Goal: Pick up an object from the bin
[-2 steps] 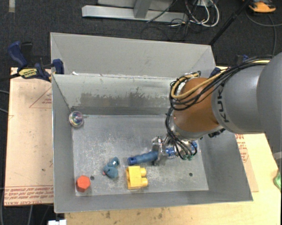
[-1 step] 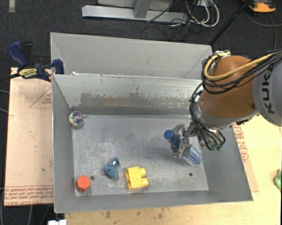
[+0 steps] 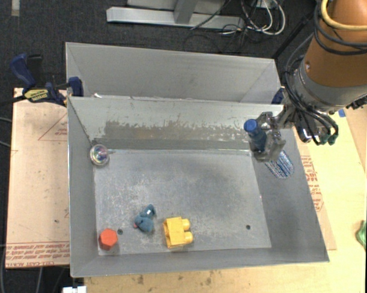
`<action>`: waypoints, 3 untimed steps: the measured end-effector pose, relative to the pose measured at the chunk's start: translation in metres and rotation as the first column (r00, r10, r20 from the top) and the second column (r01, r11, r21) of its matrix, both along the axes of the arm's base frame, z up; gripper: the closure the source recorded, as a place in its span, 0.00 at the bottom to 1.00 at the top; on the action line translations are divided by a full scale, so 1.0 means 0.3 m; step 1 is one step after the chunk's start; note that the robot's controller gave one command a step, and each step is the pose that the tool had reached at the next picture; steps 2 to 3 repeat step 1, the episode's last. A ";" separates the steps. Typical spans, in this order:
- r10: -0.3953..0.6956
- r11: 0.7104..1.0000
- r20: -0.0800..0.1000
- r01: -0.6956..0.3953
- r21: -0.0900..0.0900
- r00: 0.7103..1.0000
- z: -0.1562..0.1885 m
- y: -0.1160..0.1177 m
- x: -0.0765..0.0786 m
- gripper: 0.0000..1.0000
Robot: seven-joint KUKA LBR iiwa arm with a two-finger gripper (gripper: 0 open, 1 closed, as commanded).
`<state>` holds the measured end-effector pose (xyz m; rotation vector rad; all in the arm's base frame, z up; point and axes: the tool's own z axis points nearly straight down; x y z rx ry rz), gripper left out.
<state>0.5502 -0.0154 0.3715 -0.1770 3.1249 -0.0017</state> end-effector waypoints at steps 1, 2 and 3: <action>0.161 0.987 -0.012 -0.161 0.001 0.987 0.006 -0.053 -0.139 1.00; 0.161 0.987 -0.012 -0.161 0.001 0.987 0.006 -0.053 -0.139 1.00; 0.161 0.987 -0.012 -0.161 0.001 0.987 0.006 -0.053 -0.139 1.00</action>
Offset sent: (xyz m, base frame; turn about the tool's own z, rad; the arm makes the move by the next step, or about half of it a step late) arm -0.0419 -0.0157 0.0025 -0.1659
